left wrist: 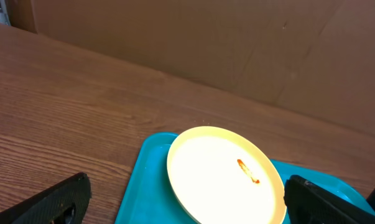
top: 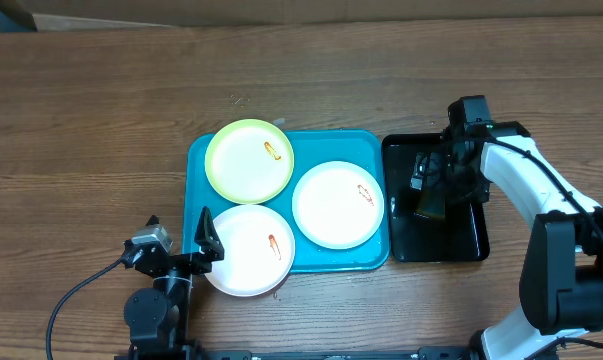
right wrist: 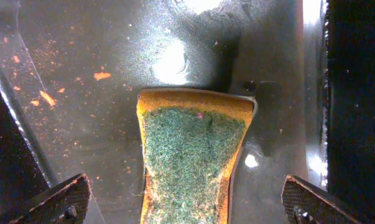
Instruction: Clean dirty plates on tray and stack at the side
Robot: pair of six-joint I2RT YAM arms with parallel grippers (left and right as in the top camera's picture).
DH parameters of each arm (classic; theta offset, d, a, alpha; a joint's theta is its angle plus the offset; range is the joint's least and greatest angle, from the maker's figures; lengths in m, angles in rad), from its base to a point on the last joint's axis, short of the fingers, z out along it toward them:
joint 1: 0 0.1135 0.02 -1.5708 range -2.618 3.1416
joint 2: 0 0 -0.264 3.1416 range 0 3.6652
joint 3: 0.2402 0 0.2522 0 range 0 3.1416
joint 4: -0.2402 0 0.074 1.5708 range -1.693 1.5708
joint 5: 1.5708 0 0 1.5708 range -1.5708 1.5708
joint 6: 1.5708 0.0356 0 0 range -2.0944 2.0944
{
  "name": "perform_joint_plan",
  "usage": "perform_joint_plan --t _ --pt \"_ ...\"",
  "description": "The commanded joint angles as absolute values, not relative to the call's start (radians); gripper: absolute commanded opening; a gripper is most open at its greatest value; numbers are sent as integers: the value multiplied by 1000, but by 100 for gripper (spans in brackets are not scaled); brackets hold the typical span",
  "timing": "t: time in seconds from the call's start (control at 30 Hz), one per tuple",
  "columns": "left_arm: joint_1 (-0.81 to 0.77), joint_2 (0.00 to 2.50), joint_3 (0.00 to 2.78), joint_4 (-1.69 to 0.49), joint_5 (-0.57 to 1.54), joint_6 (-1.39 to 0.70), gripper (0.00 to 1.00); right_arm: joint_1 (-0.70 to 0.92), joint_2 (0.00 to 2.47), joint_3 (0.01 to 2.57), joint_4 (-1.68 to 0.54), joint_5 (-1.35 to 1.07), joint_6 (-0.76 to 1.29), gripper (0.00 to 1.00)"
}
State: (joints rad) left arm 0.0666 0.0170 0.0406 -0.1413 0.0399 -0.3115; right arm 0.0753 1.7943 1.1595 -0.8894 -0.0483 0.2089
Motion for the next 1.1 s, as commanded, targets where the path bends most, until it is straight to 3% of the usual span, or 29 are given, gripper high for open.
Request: perform_joint_plan --t 0.0,0.7,0.93,1.07 --pt "63 11 34 -138 33 -292 100 76 1784 1180 -884 -54 210 100" --pt "64 11 52 -82 27 -291 100 76 1784 1180 -884 -54 210 100" --pt "64 82 243 -237 65 -248 100 76 1784 1180 -884 -54 210 100" --pt "63 312 483 -324 91 -187 100 76 1784 1180 -884 -54 210 100"
